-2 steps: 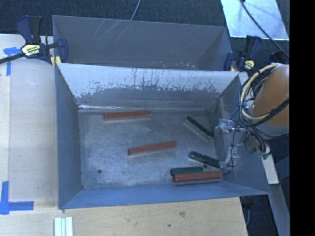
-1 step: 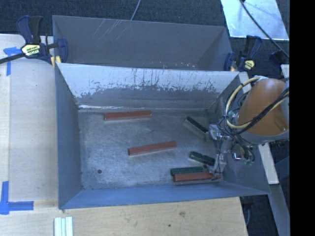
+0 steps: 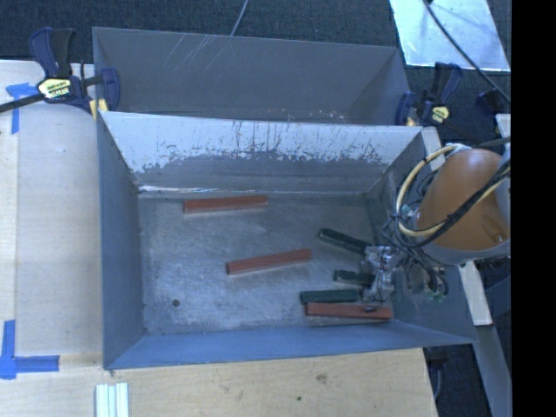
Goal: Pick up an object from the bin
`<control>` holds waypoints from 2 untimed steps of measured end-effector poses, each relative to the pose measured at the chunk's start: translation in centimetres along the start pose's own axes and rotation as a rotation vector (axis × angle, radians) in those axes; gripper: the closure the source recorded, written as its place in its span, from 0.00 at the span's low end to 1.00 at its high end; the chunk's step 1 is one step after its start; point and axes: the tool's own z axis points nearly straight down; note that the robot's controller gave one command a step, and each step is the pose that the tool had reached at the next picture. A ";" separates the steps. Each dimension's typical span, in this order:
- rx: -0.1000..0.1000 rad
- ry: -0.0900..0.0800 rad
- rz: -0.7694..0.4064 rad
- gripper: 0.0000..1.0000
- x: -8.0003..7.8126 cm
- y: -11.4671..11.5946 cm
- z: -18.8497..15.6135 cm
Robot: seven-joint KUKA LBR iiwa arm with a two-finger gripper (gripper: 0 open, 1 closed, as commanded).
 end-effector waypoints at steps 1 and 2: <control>0.000 0.000 0.000 1.00 0.0 0.0 0.0; 0.000 0.000 0.000 1.00 0.0 0.0 0.0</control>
Offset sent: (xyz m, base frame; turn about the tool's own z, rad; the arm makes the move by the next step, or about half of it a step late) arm 0.0001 0.0002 0.0425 0.0000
